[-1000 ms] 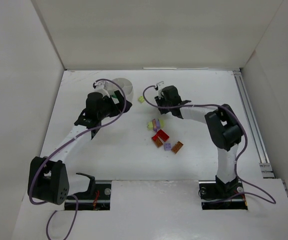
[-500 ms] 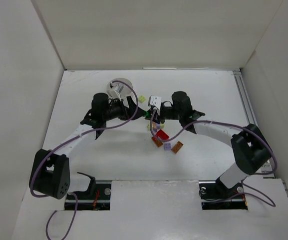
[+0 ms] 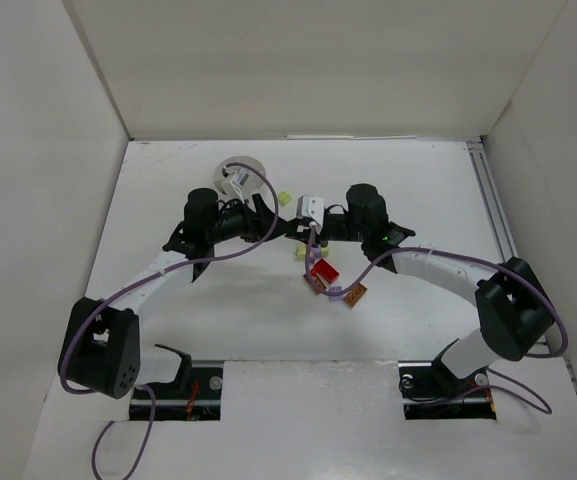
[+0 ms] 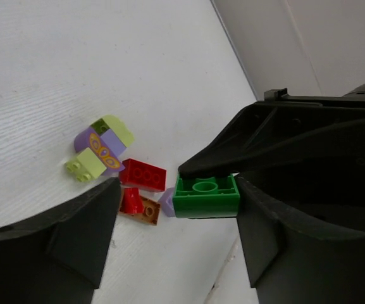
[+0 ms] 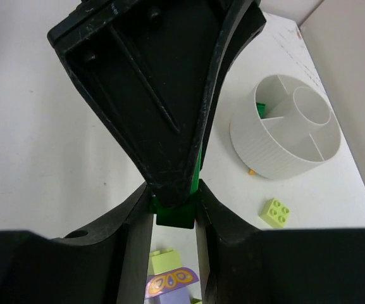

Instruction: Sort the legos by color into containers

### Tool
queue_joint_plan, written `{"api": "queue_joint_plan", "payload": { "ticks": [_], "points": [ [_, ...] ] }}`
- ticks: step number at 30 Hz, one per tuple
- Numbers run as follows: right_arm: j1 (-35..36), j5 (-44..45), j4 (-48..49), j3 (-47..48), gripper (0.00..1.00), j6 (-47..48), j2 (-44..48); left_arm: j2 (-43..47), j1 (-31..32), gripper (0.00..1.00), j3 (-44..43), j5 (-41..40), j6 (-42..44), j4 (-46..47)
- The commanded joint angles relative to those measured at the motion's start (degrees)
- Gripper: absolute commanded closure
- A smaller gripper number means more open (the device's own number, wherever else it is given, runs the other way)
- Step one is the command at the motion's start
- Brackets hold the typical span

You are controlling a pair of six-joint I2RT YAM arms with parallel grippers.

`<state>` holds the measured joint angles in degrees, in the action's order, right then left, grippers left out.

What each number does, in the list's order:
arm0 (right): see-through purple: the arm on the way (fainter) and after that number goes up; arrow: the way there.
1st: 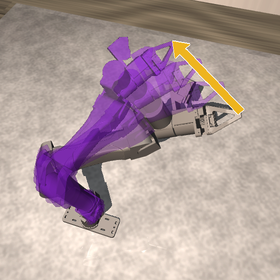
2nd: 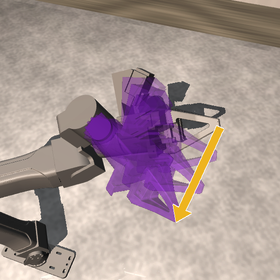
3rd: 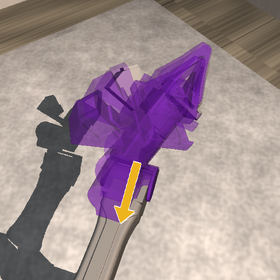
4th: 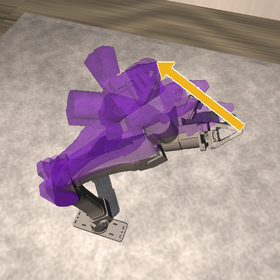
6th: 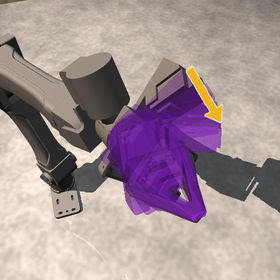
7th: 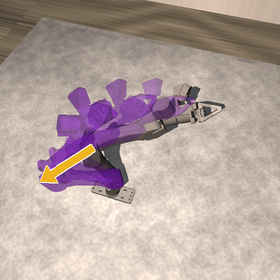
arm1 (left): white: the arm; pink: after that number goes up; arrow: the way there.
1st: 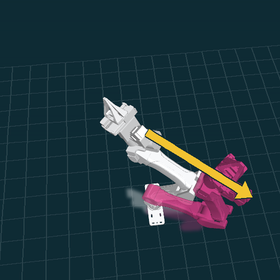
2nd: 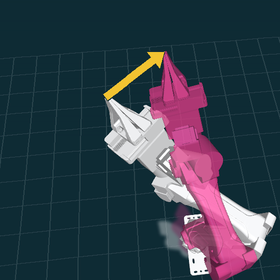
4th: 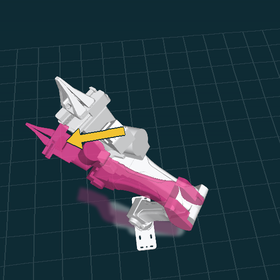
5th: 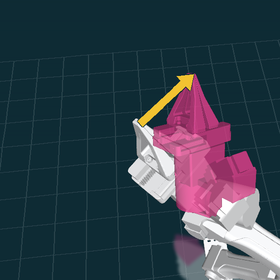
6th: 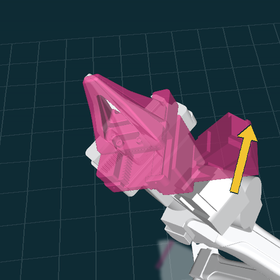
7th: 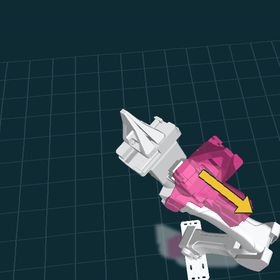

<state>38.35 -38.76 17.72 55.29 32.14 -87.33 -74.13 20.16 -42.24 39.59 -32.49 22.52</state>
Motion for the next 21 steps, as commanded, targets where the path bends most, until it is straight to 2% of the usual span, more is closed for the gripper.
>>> {"api": "queue_joint_plan", "payload": {
  "ticks": [1,5,6,9,10,13,15,16,18,20,21],
  "points": [
    [0.5,-0.3,3.9,-0.2,0.87,-0.3,1.6,1.3,0.2,0.37,0.5,2.8,-0.6,4.4],
    [0.5,-0.3,3.9,0.3,0.87,-0.9,1.1,1.8,0.8,0.56,1.0,3.7,-0.6,5.2],
    [0.5,-0.3,3.9,0.3,0.85,-0.9,1.1,1.8,0.8,0.63,1.0,3.7,-0.6,5.2],
    [0.5,1.0,3.9,0.3,0.84,-0.9,1.1,1.8,0.8,0.70,0.5,4.3,-0.6,5.2],
    [0.5,1.0,3.9,0.3,0.84,-0.9,1.1,1.8,0.8,0.79,0.5,4.3,-0.6,5.2],
    [0.5,1.0,3.9,0.3,0.79,-0.9,0.6,2.3,0.8,0.92,0.5,3.7,-0.6,5.2],
    [0.5,1.7,3.9,0.3,0.72,-0.9,0.6,2.3,0.8,1.00,0.0,2.6,-0.6,5.2],
    [0.5,2.4,3.2,0.3,0.61,-0.9,0.1,2.9,0.8,1.00,0.0,2.6,-0.6,5.2],
    [0.5,2.9,1.7,1.0,0.46,-0.9,0.1,2.9,0.8,1.00,-1.3,0.4,0.5,3.6],
    [0.5,2.9,0.6,1.5,0.00,0.4,0.1,2.9,0.2,1.00,-2.9,-2.5,1.9,0.3],
    [0.5,3.6,0.6,1.5,0.00,0.4,0.1,2.9,-0.4,1.00,-4.0,-6.7,2.7,-1.8]
  ]
}}
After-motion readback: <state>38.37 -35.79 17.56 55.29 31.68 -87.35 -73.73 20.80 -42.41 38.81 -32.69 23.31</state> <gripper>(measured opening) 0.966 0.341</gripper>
